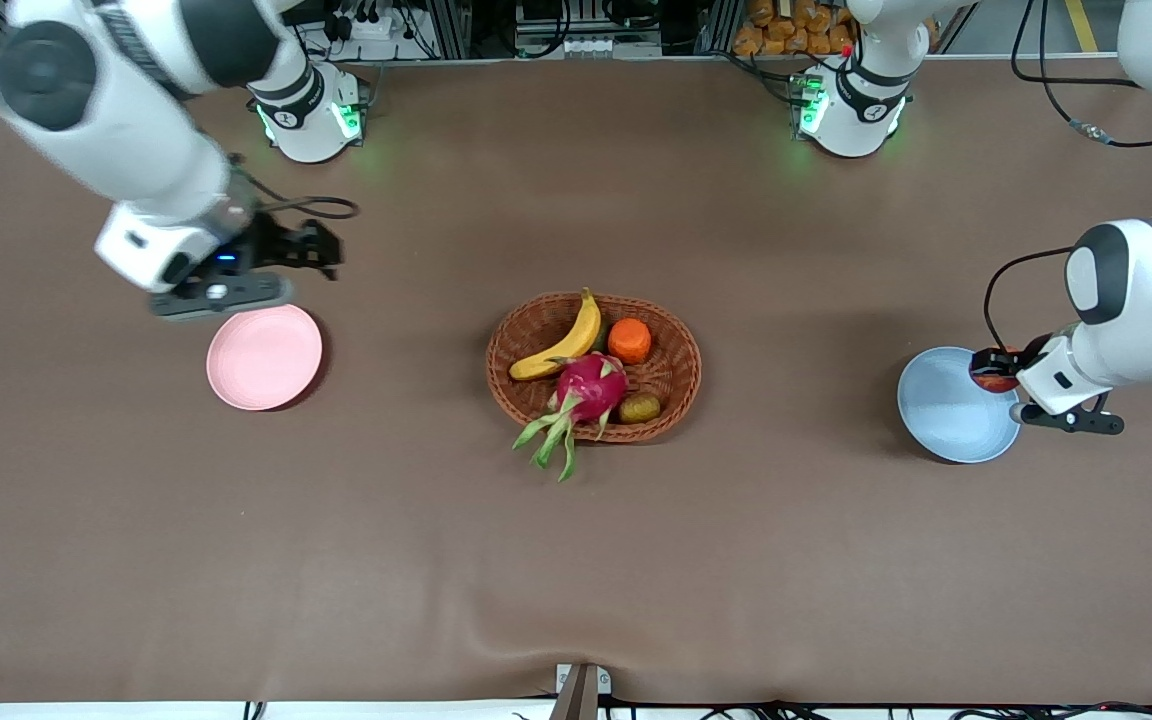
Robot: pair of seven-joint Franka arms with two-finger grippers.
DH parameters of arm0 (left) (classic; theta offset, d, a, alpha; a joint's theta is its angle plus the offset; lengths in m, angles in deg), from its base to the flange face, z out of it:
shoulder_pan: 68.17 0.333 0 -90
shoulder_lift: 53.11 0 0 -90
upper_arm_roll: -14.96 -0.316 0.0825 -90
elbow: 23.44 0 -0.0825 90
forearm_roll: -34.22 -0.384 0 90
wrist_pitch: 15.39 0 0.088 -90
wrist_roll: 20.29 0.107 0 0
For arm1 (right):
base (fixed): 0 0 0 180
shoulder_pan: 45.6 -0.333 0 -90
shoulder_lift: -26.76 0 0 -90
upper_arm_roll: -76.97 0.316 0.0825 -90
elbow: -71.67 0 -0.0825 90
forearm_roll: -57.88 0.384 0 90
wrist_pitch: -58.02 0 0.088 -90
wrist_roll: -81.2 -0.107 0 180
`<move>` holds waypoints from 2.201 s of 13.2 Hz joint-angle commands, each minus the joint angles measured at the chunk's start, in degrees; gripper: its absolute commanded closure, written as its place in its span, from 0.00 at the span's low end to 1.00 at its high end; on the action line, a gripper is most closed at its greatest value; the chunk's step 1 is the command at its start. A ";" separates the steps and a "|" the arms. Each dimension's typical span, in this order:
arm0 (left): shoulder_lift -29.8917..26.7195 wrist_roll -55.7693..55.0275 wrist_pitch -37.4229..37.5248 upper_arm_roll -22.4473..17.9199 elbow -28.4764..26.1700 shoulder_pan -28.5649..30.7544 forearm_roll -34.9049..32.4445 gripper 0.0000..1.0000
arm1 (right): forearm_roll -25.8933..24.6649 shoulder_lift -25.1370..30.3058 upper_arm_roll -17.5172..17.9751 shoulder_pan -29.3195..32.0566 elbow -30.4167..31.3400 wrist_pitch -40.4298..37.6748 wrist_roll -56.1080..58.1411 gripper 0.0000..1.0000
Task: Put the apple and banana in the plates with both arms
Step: 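Carry the apple with the left gripper over the blue plate, then lower the apple onto the blue plate while the right gripper reaches the banana, then release the apple and raise the left gripper while the right gripper grasps the banana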
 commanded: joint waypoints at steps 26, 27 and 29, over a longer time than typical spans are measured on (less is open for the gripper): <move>3.24 0.20 15.37 10.75 18.55 -0.62 -0.77 0.00 | 7.77 -28.51 -0.67 -25.98 -1.82 36.05 -37.32 0.00; 2.80 -0.24 16.44 11.80 19.52 -0.79 -1.03 0.00 | 7.77 -28.86 -0.67 -25.98 -1.73 36.92 -37.32 0.00; 1.57 -3.48 16.97 13.48 20.85 -0.88 -1.38 0.00 | 7.68 -30.17 -0.67 -26.33 -1.82 38.15 -37.32 0.04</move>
